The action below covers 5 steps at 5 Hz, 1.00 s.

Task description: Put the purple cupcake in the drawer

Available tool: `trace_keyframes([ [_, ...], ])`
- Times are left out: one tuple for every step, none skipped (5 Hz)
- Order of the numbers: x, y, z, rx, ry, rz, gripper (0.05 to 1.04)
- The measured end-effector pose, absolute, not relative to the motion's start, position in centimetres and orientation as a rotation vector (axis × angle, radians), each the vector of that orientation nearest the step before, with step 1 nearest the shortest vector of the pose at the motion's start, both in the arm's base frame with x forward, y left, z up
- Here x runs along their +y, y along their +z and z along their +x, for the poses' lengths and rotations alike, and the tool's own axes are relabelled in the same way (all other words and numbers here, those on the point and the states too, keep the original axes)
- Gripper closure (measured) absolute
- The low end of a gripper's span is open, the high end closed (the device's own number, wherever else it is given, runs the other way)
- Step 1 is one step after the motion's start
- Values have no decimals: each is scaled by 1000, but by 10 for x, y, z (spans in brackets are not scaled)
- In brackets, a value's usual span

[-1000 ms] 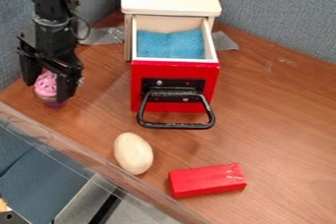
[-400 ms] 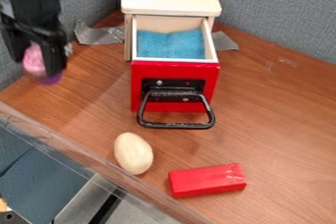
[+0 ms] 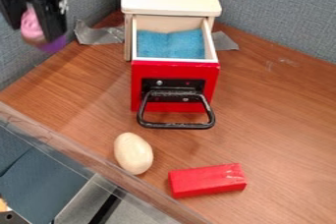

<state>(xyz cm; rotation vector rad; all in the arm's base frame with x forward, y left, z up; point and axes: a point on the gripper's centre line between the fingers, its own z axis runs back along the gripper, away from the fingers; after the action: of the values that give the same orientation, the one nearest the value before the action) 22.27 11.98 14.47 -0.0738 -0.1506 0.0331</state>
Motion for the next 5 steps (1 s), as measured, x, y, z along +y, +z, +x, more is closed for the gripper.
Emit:
trace_keyframes([
  [115,163,226,-161,13,-109,172],
  [97,175,240,-178,-42,-137,172],
  [76,167,256,-163,-66,-143,172],
  [51,147,281,-145,-72,-146,172],
  [25,128,305,-141,-78,-134,172],
])
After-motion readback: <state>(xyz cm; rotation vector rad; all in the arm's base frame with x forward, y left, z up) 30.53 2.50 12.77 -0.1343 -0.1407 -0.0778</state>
